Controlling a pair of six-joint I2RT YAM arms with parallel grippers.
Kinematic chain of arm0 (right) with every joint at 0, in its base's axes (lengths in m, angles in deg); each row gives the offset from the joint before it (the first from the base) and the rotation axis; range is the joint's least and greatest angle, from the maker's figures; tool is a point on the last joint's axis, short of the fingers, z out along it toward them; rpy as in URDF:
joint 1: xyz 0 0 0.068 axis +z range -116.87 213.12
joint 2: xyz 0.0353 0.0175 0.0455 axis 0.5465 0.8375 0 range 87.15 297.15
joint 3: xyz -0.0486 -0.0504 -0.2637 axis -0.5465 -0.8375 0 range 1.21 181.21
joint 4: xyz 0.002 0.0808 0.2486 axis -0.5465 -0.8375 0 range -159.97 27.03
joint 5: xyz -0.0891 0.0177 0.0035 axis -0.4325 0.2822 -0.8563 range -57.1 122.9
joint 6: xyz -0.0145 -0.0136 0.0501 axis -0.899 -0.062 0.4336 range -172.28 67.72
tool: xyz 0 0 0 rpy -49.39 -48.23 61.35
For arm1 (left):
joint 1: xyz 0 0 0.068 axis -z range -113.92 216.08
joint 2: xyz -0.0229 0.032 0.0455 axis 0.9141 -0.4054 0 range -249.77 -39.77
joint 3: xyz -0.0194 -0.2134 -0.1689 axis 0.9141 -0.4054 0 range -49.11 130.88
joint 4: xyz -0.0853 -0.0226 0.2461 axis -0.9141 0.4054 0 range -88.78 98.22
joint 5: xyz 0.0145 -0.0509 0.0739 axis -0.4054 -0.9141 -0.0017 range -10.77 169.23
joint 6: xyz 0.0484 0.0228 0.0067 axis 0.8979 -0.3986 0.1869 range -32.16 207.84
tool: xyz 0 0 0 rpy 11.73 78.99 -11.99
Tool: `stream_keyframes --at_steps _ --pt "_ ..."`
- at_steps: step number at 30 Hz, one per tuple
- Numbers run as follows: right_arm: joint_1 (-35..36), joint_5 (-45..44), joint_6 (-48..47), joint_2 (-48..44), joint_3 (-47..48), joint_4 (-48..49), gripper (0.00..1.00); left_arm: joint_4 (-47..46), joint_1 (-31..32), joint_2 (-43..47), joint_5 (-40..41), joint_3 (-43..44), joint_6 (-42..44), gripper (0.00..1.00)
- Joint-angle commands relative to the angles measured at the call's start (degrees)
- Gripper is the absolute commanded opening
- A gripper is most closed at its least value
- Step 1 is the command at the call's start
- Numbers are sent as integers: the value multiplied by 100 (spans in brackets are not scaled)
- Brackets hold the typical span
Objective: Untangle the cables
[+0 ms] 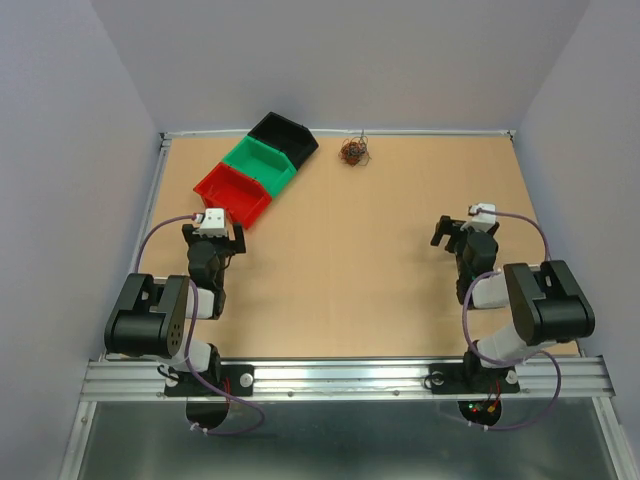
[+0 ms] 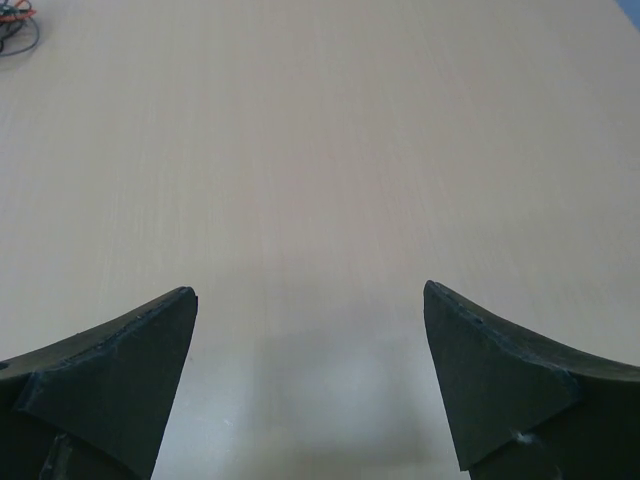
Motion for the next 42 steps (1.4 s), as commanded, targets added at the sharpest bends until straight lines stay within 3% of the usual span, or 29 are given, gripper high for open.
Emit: stream_keyframes --at_steps 1,2,3,4,8,11,12,15,20,23,25,28,30,31,38,42 --pt "412 164 -498 -569 1517 -2163 100 -1863 -27 141 -107 -13 129 99" --pt "413 -80 86 -526 1895 -2568 100 -1801 -18 141 -134 13 121 99" --pt "405 -369 1753 -447 2194 -3260 100 -1766 -18 150 -143 40 130 99" --pt "405 -364 2336 -377 2467 -3615 100 -1765 -27 141 -152 49 130 99" --pt "343 2442 2121 640 3812 -3812 100 -1774 -18 141 -160 49 112 99" --pt "325 3422 2341 1898 5138 -4196 100 -1765 -36 132 -161 49 121 99" --pt "325 3494 2402 2135 5742 -4337 100 -1757 -27 141 -161 57 130 99" --pt "378 3478 2552 3023 6422 -4365 100 -1765 -27 141 -161 49 104 99" --pt "413 3600 2587 3754 7268 -4418 100 -1748 -36 132 -143 66 112 99" --pt "352 3765 3051 3860 7032 -3604 100 -1756 -36 132 -143 66 95 99" --pt "264 4239 3990 4026 6996 -2689 100 -1748 -36 124 -143 66 104 99" --pt "88 5443 5580 4886 7618 -1293 100 -1748 -36 124 -152 66 104 99" --pt "123 5508 6092 5335 7987 -808 100 -1748 -45 132 -152 66 95 99" --pt "202 5386 5990 5363 8041 -875 100 -1730 -45 132 -160 66 95 99" --pt "843 3295 3531 5504 9306 -4071 100 -1730 -54 132 -178 75 86 99" --pt "1133 2617 2958 5934 10464 -4882 100 -1730 -62 132 -187 75 86 99"
